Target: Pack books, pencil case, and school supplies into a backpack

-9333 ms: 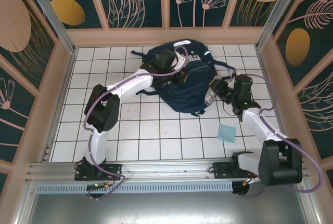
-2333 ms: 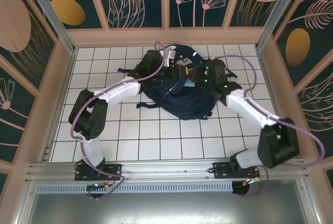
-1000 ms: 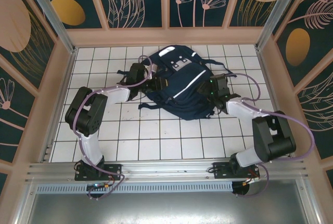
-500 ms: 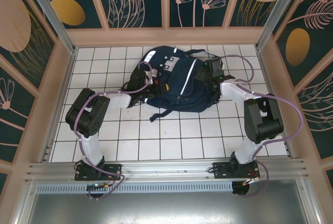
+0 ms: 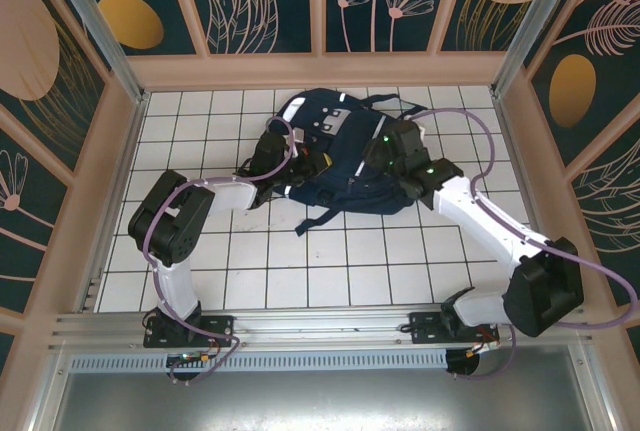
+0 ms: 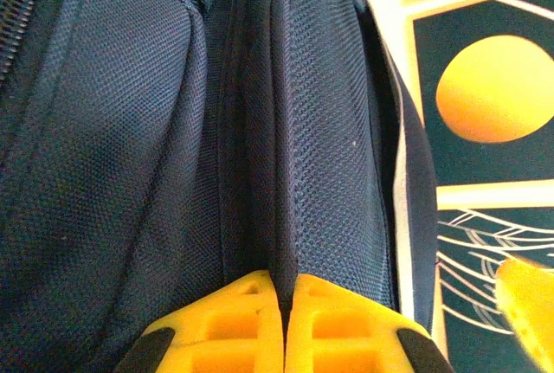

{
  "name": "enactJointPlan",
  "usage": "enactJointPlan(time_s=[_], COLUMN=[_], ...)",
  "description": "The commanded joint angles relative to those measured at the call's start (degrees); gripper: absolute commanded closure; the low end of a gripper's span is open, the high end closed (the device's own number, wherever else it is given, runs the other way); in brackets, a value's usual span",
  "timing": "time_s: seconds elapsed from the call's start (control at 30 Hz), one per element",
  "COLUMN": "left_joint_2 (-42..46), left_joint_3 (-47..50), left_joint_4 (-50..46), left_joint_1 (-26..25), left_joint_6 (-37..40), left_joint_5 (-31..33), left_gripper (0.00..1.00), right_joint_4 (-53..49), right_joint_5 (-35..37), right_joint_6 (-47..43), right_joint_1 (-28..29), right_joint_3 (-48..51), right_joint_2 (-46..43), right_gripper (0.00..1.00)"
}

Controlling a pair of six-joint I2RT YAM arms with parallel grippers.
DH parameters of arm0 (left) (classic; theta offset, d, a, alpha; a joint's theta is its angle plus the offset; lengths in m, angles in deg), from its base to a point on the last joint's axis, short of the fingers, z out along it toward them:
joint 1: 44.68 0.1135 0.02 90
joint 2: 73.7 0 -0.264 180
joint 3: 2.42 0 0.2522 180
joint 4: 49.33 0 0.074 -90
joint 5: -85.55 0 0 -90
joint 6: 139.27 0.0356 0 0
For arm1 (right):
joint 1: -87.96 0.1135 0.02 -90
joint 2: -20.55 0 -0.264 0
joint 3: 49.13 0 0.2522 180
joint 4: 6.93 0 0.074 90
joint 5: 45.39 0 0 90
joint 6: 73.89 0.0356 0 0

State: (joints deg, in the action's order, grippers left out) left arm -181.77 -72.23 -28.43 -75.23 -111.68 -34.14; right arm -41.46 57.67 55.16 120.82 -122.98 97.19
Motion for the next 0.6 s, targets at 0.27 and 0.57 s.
enactJointPlan(time_s=[0.27,0.57], left_joint_2=[2.82,4.26], left_joint_3=[-1.45,-0.55], left_joint_4=[12.07,12.32], left_joint_1=[-1.00,-1.11], left_joint_6=[-3.34,-3.93], left_joint_5=[-0.54,-0.82], left_gripper=[1.00,1.00], right_joint_4=[3.36,2.87], right_joint_5=[0.31,7.55], right_joint_6=[8.64,8.08], right_joint_1=[10.11,10.38], right_joint_3=[0.82,-2.88], right_joint_2=[12.53,19.33], right_gripper=[0.54,0.71])
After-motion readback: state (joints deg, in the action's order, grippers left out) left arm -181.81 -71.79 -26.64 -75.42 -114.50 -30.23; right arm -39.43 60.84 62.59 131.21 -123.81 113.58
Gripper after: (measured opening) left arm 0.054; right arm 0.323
